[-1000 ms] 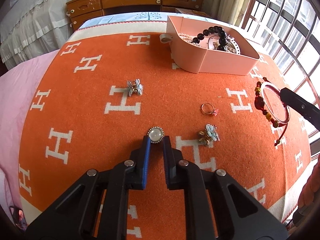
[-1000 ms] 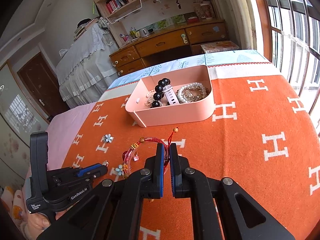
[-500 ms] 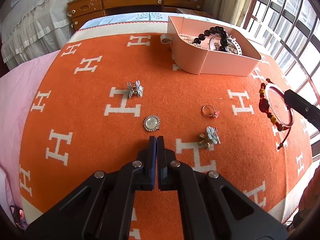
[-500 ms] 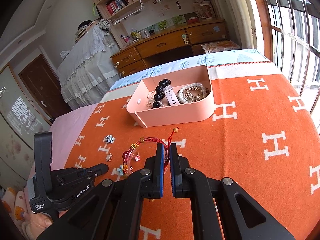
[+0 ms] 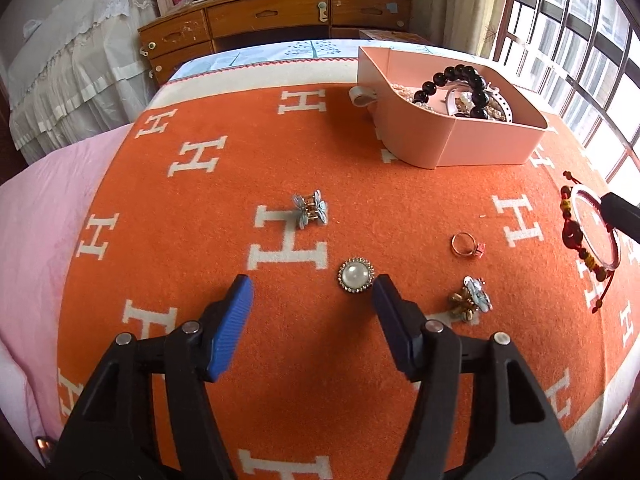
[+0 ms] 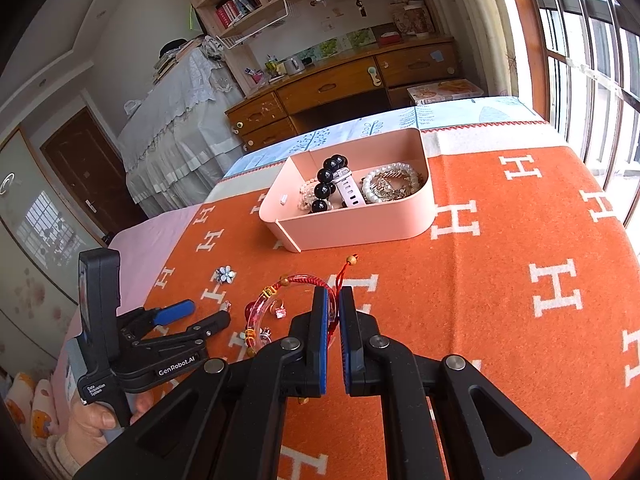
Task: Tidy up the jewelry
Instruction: 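Grasp the round pearl brooch with the left tool while the right tool holds the red bracelet, then lower the brooch and red bracelet into the pink box and open both tools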
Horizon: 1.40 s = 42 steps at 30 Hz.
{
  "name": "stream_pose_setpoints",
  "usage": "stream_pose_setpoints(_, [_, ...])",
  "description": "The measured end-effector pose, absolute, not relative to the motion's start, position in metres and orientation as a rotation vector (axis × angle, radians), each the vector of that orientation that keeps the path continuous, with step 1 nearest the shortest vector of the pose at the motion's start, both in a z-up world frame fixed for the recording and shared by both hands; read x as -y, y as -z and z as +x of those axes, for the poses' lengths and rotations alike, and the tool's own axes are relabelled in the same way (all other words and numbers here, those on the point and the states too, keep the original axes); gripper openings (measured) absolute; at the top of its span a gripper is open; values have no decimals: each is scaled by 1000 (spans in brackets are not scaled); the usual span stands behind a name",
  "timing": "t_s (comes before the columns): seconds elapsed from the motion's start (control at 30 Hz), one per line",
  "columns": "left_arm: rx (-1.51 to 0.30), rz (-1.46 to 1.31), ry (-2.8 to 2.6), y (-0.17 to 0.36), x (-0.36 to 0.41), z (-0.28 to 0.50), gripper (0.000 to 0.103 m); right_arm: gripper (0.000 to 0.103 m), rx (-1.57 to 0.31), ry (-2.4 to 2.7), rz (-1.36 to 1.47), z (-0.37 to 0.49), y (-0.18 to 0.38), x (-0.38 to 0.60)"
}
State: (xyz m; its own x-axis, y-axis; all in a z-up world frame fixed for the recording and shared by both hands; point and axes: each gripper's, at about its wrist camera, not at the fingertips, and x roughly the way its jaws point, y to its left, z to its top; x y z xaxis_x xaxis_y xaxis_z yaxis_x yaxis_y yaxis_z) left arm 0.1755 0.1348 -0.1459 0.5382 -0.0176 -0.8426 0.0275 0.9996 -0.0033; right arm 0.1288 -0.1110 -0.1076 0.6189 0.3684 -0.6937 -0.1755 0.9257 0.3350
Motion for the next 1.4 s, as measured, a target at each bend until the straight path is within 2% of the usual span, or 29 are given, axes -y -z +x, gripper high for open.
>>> stream_pose_setpoints(0.13, [-963,36,70,148,-134,179,59,5,-862,-318,250,133,112,110])
stream_pose_setpoints(0.2, [-929,82,101,148,-129,181,54,5,-866,-319,252,134,113,110])
stream_pose_setpoints(0.27, [-913,97,145,148,-127,182,43,5,-866,-317,248,135,114,108])
stream_pose_setpoints(0.33, [-921,78,188,148,-126,185,23,5,-866,-317,249,135,114,109])
stream_pose_setpoints(0.37, [-922,85,187,148,-125,185,19,5,-867,-317,248,135,114,108])
stream_pose_setpoints(0.7, [-924,116,176,146,-121,176,19,5,-871,-328,241,138,114,106])
stream_pose_setpoints(0.73, [-928,107,185,146,-122,175,14,5,-871,-330,240,138,115,106])
stream_pose_setpoints(1.03, [-913,100,168,139,-117,167,11,5,-842,-340,214,132,103,102])
stream_pose_setpoints(1.2, [-887,75,188,115,-115,162,11,5,-820,-355,201,131,90,100])
stream_pose_setpoints(1.4, [-823,97,238,61,-93,181,12,5,-746,-329,175,154,50,108])
